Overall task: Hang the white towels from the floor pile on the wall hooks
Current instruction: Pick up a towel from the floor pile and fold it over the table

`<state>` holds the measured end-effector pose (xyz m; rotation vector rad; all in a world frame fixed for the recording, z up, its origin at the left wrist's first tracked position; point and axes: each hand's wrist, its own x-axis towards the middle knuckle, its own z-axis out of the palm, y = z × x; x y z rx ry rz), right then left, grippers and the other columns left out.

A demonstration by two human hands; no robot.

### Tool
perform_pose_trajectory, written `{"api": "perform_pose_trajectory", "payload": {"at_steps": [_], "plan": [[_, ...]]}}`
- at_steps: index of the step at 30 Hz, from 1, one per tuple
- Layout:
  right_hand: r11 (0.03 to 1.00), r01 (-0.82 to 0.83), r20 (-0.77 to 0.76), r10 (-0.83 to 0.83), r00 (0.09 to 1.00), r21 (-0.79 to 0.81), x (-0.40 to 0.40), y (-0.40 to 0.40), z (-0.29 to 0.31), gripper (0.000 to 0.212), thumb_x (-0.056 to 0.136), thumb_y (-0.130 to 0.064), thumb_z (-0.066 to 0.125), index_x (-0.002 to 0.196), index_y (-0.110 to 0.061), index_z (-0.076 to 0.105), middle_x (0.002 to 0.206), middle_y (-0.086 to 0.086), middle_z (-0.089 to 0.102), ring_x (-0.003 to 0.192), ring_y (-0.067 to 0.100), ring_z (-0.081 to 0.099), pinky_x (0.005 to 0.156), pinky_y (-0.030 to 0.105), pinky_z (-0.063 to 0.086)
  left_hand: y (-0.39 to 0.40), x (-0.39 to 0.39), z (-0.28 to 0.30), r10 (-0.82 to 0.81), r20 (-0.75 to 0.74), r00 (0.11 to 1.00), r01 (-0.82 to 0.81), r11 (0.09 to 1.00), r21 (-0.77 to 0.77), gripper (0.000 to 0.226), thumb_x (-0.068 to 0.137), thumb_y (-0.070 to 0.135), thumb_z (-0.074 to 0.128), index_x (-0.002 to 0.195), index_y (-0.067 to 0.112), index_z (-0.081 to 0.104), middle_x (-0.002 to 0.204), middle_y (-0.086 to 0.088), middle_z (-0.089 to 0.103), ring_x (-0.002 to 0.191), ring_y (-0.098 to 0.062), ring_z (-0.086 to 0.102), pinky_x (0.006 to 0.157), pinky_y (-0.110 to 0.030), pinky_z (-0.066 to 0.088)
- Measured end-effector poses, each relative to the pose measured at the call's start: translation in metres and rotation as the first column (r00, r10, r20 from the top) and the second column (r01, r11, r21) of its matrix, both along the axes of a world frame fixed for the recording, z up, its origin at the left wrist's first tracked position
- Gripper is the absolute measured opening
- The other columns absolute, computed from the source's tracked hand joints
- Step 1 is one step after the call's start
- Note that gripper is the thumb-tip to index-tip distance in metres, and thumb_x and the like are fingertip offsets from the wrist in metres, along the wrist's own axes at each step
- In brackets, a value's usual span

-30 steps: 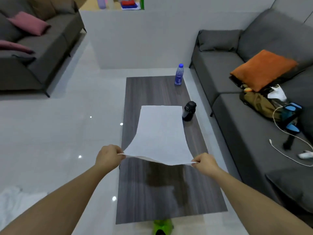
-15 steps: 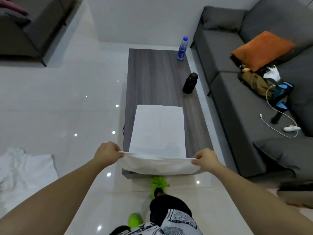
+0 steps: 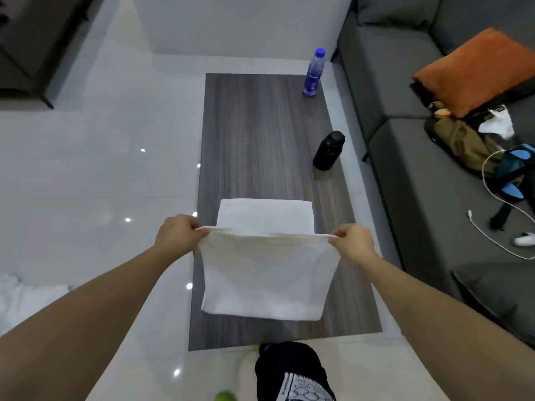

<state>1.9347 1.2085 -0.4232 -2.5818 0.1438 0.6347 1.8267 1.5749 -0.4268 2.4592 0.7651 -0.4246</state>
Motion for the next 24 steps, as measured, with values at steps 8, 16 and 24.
{"api": "perform_pose_trajectory", "payload": {"at_steps": [8,16,24], "plan": [[0.975,0.176,0.015,-0.179,0.984,0.135,0.103,0.044,-0.073,0.027,0.089,-0.021,0.065,0.115,-0.015,0.071,0.111,0.004,0.072,0.099,0.021,0.065,0.083,0.020,0.042,-0.001,0.091,-0.070,0.198,-0.020,0.980,-0.199,0.980,-0.032,0.032,0.087,0.032,0.064,0.116,0.017,0.066,0.109,-0.007,0.068,0.095,-0.029,0.064,0.076,-0.027,0.041],[0.936,0.348,-0.405,-0.339,0.849,-0.054,0.011,0.023,-0.189,0.029,0.089,-0.024,0.068,0.116,-0.013,0.069,0.115,0.009,0.069,0.099,0.026,0.065,0.077,0.024,0.046,-0.038,0.033,-0.165,0.199,-0.410,0.890,-0.275,0.952,-0.133,0.051,0.089,0.035,0.066,0.134,0.014,0.055,0.128,-0.013,0.060,0.115,-0.032,0.057,0.096,-0.036,0.046],[0.588,0.795,-0.552,-0.717,0.426,-0.150,-0.079,-0.004,-0.228,0.038,0.077,-0.020,0.075,0.110,-0.004,0.063,0.108,0.013,0.068,0.091,0.029,0.065,0.072,0.035,0.055,-0.052,-0.044,-0.222,0.557,-0.633,0.537,-0.737,0.675,-0.032,0.064,0.077,0.027,0.077,0.128,0.002,0.048,0.118,-0.018,0.061,0.104,-0.037,0.061,0.088,-0.047,0.055]]}}
